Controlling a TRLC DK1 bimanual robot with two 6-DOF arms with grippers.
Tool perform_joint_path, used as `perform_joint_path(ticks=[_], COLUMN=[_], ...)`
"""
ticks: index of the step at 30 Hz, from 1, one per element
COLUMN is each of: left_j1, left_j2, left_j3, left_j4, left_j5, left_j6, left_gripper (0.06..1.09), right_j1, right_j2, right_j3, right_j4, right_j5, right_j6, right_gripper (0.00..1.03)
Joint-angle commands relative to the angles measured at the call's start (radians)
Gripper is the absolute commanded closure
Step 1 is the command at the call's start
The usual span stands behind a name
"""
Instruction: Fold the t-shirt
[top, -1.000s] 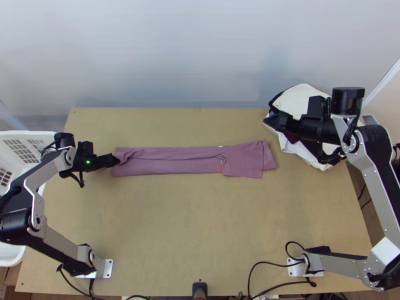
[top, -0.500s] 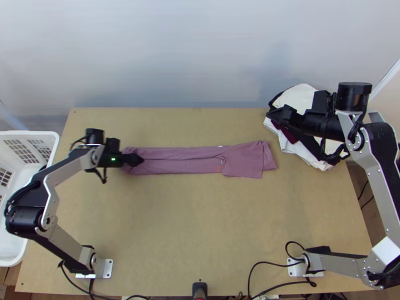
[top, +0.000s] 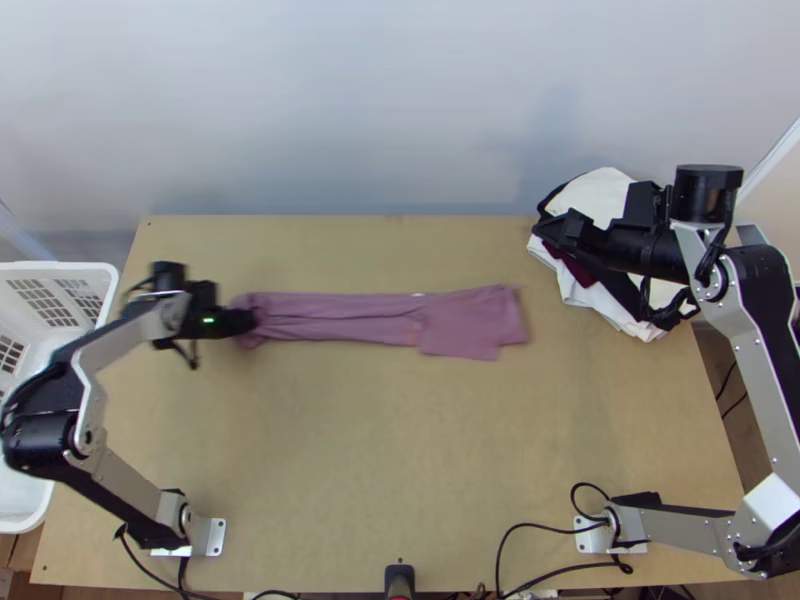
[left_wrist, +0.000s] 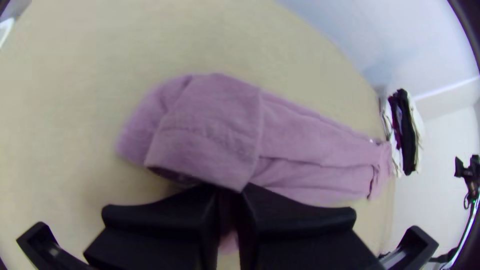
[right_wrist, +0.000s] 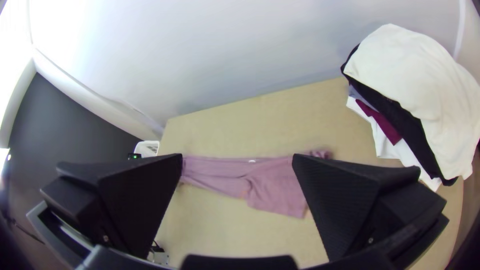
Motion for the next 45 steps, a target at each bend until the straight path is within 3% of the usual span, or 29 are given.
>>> perform_joint_path(ticks=[1,7,10,13,19,28,35,45], left_j1=[0.158,0.354,0.350,0.275,-0.001,-0.382,-0.552,-0.621], left_j2=[-0.042,-0.054,-0.124,-0.215,-0.344,-0.292,-0.161,-0.009], left_j3=[-0.024,0.042,0.055,0.059,0.101,0.228,0.302,0.411], left_j4=[-0.067,-0.210,-0.277,-0.322,-0.343,-0.308,-0.257,-0.237], left_j5=[-0.017,-0.010,-0.005,0.003,0.004,-0.014,-0.091,-0.145], left_j6=[0.125,0.300,0.311,0.276,0.086,-0.160,-0.221,-0.267], left_gripper=[1.04,1.05,1.05,1.05,1.05,1.04,1.05,1.05], right_j1=[-0.006,0.001,0.006,0.011,0.012,0.001,-0.005,-0.006], right_j2=[-0.020,-0.026,-0.027,-0.027,-0.029,-0.032,-0.049,-0.083], right_j3=[-0.038,-0.059,-0.067,-0.073,-0.078,-0.078,-0.081,-0.111], right_j4=[-0.004,0.003,0.006,0.008,0.011,0.011,0.011,0.011], right_j5=[-0.006,-0.006,-0.006,-0.006,-0.006,-0.006,-0.006,-0.006], right_j6=[0.006,0.003,0.004,0.004,0.003,0.003,0.004,0.007], right_gripper=[0.03,0.03,0.03,0.03,0.03,0.03,0.03,0.03])
